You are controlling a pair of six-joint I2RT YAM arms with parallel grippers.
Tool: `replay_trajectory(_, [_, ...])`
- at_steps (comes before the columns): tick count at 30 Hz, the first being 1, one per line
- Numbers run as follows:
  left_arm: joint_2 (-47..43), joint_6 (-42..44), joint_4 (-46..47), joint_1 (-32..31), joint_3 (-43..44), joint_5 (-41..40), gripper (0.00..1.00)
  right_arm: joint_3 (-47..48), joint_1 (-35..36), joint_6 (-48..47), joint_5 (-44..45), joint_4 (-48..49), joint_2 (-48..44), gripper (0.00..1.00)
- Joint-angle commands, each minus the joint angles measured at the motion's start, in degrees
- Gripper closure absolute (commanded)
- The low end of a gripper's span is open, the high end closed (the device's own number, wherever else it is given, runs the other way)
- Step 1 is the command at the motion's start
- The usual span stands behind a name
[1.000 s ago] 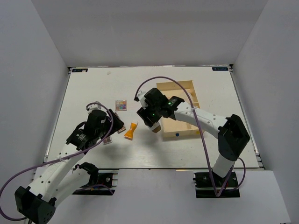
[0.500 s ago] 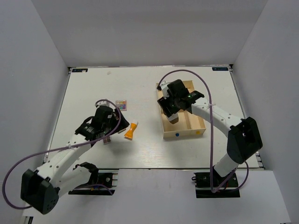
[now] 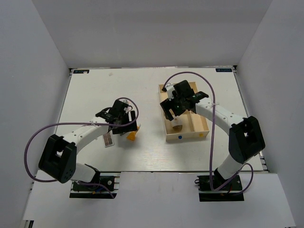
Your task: Organize the makeup
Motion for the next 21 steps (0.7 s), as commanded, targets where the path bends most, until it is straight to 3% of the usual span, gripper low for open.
replay_trajectory(1, [2.3, 4.7, 1.2, -0.3, 4.6, 0.3, 0.07, 0.7, -0.9, 0.9, -2.8, 2.1, -2.4, 0.15])
replay_trajectory(14, [16.4, 9.0, 0.4, -4.2, 11.4, -2.0, 0.19, 0.0, -6.2, 2.8, -4.7, 3.7, -6.1, 0.17])
replay_trajectory(18, [18.6, 9.6, -0.1, -5.3, 12.7, -2.4, 0.33, -0.6, -8.0, 3.4, -5.2, 4.1, -7.6, 0.18])
replay_trajectory(19, [18.9, 9.6, -0.2, -5.4, 12.8, -2.3, 0.41, -0.8, -8.4, 3.4, -5.3, 4.3, -7.7, 0.18])
replay_trajectory(21, [19.5, 9.8, -0.2, -6.0, 13.2, -2.4, 0.49, -1.0, -9.1, 3.7, -5.6, 4.4, -8.4, 0.19])
